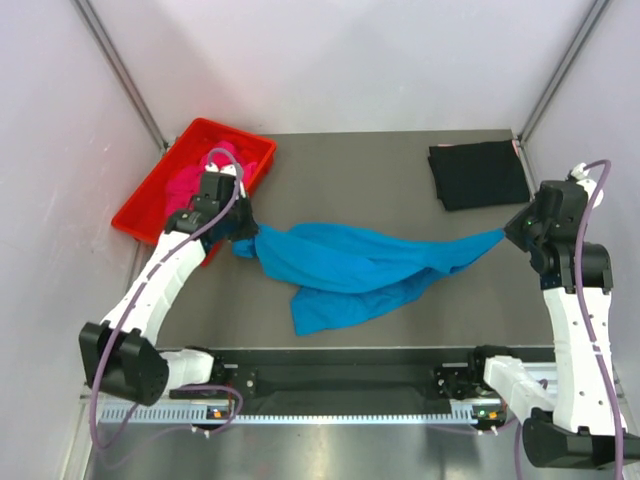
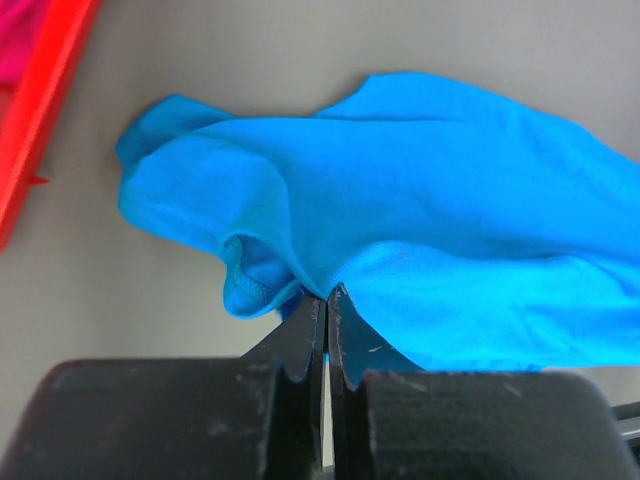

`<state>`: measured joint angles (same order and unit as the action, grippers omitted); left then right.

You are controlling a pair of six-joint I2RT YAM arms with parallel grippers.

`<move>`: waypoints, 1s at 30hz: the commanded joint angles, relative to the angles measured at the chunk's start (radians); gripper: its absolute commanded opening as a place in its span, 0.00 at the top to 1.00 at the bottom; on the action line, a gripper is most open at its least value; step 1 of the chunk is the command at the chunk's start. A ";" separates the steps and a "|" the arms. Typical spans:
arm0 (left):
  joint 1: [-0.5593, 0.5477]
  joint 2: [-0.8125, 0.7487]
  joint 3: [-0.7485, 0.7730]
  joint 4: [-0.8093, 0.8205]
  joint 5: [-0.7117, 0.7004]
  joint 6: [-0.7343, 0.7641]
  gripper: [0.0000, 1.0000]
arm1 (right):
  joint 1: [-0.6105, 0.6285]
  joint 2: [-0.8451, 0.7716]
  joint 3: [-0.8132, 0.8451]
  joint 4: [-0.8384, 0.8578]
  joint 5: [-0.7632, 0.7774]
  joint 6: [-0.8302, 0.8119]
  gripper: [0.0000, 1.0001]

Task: Fold and stack the t-shirts
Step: Flatten the tshirt out

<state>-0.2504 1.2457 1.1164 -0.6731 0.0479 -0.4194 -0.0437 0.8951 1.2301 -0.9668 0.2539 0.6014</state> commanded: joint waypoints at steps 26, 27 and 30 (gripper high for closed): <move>-0.016 0.043 -0.305 0.289 0.141 -0.163 0.51 | -0.056 0.079 -0.176 0.183 -0.088 -0.022 1.00; -0.027 0.029 -0.331 0.315 0.115 -0.200 0.49 | -0.056 0.076 -0.179 0.186 -0.093 -0.022 1.00; -0.035 0.041 -0.380 0.374 0.110 -0.275 0.48 | -0.056 0.064 -0.179 0.191 -0.104 -0.023 1.00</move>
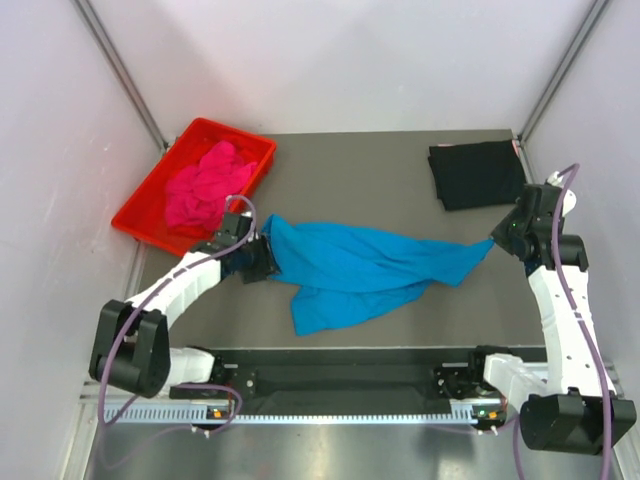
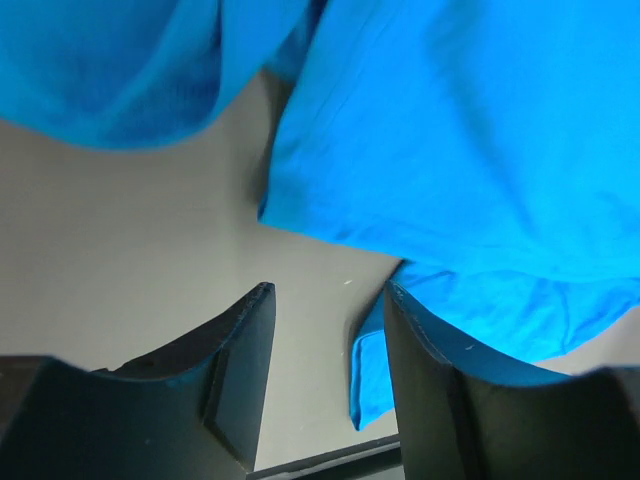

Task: Fold and stack the t-shirts
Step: Flatten the tshirt out

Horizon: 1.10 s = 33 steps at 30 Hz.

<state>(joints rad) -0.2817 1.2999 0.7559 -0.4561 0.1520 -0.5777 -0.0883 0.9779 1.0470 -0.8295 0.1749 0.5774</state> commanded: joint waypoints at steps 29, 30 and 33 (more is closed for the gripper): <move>-0.004 0.130 -0.063 0.245 -0.118 -0.225 1.00 | -0.011 -0.047 -0.077 0.093 -0.051 0.003 1.00; -0.004 0.116 -0.015 0.197 -0.126 -0.194 1.00 | -0.011 -0.048 -0.071 0.098 -0.054 -0.001 1.00; -0.004 0.027 0.115 0.090 -0.195 -0.134 1.00 | -0.011 -0.039 -0.016 0.089 -0.041 -0.004 1.00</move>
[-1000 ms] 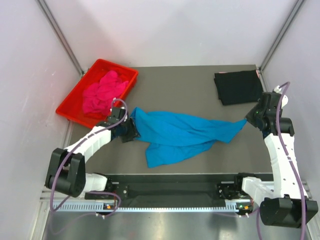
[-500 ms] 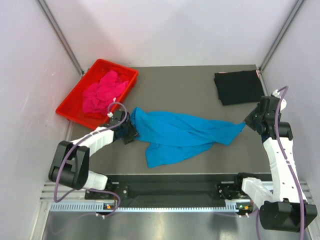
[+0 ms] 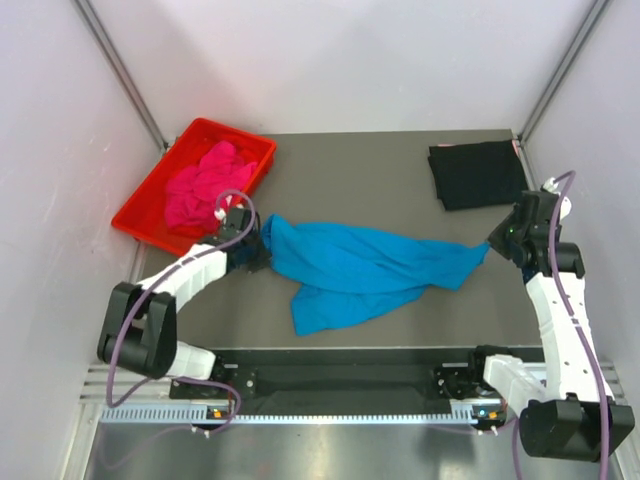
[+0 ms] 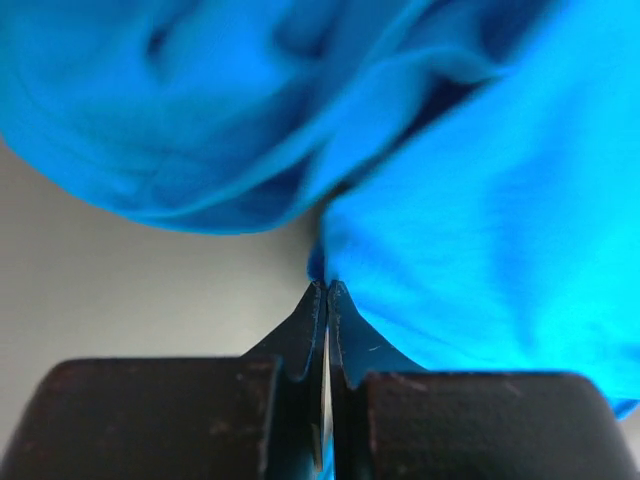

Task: Fold and stack the t-shirts
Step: Flatten the tshirt out

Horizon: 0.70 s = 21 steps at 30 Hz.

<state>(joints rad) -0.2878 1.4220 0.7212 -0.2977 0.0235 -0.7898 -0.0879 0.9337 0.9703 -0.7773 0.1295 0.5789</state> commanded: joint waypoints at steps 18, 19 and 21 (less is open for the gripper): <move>0.003 -0.405 0.939 -0.293 -0.117 0.135 1.00 | -0.029 0.107 1.093 -0.186 0.165 0.029 1.00; 0.003 -0.425 0.937 -0.288 -0.106 0.127 1.00 | -0.027 0.085 1.105 -0.188 0.173 0.027 1.00; 0.003 -0.492 0.926 -0.275 -0.083 0.101 1.00 | -0.029 -0.017 1.066 -0.162 0.202 0.039 1.00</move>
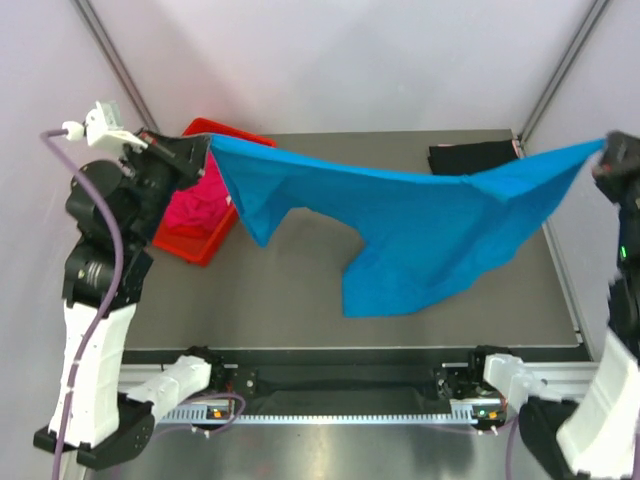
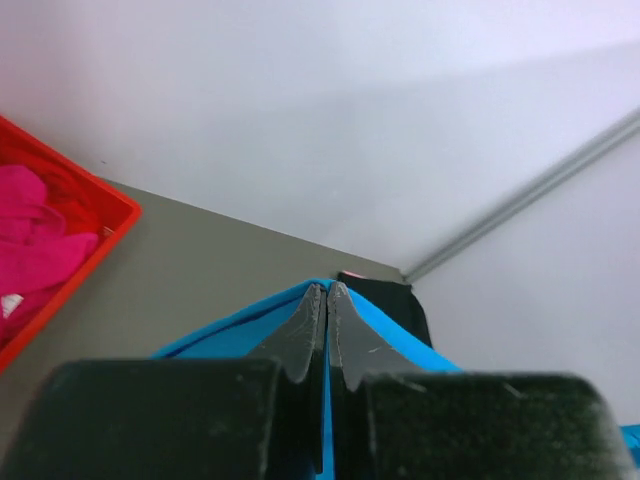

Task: Fold and stack the t-shirts
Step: Flatten the tshirt out

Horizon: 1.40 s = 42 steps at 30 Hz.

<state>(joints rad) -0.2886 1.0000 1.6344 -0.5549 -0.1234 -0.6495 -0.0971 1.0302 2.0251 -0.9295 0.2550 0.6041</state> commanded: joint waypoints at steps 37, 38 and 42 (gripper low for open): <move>0.068 0.508 0.393 0.108 0.176 0.027 1.00 | -0.018 0.416 0.220 0.308 -0.352 -0.021 1.00; 0.066 0.497 0.393 0.110 0.188 0.025 1.00 | -0.016 0.413 0.225 0.308 -0.358 -0.024 1.00; 0.068 0.410 0.351 0.115 0.202 0.030 1.00 | -0.035 0.364 0.253 0.210 -0.330 -0.011 1.00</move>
<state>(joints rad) -0.2241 1.5238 1.9594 -0.5251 0.0483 -0.6399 -0.1028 1.4586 2.2112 -0.7174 -0.0742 0.5728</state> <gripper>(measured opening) 0.012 0.008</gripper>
